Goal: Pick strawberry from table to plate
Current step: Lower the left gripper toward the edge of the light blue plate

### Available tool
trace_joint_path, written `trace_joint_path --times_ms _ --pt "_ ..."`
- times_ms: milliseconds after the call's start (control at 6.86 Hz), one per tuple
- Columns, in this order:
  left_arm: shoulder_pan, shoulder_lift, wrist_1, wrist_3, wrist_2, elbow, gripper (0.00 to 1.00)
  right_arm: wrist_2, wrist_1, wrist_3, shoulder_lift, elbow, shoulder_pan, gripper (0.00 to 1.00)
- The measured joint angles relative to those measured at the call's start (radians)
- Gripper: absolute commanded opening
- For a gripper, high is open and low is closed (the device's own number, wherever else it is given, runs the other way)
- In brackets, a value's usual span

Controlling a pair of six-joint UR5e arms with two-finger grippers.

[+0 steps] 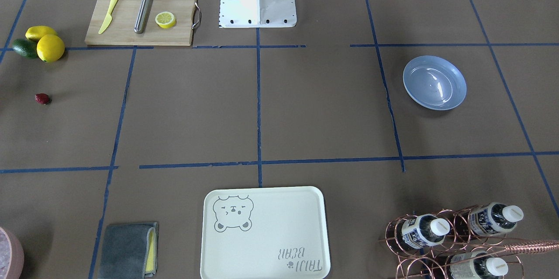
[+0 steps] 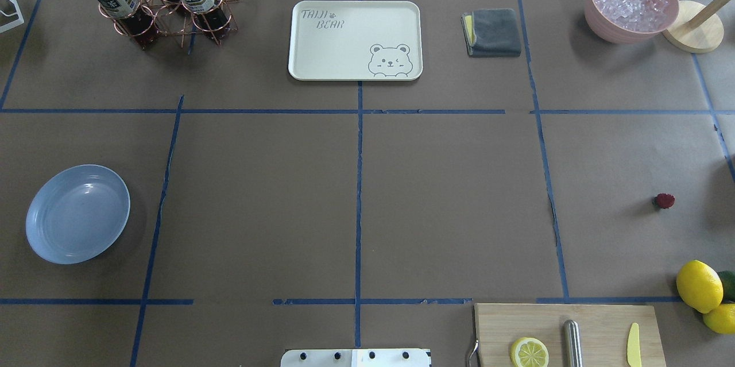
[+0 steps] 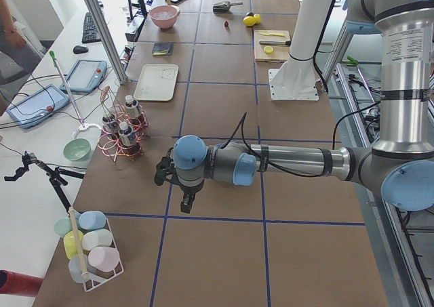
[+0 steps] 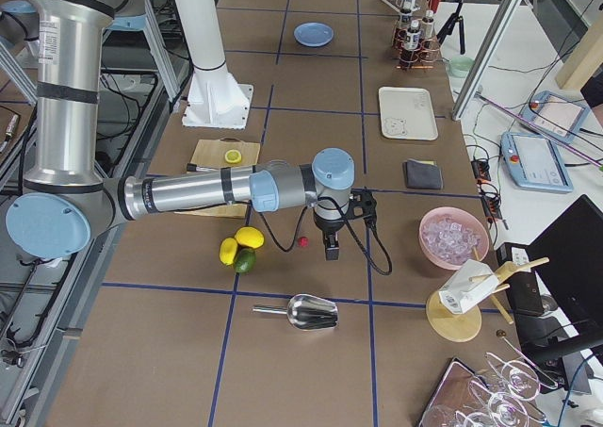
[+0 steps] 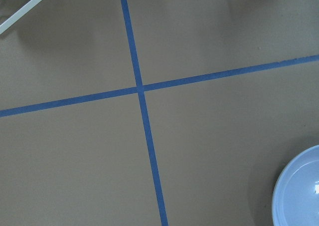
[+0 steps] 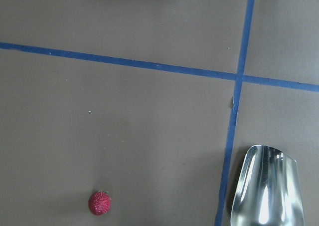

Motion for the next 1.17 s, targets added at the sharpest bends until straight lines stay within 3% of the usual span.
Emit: trace_joint_path --times_ms 438,1167 --pt "0.002 -0.017 0.032 -0.003 0.004 -0.049 1.0 -0.017 0.005 0.001 -0.003 -0.003 -0.007 1.0" --pt "0.009 -0.002 0.013 0.001 -0.028 -0.049 1.0 -0.005 0.056 0.004 -0.017 -0.005 -0.027 1.0"
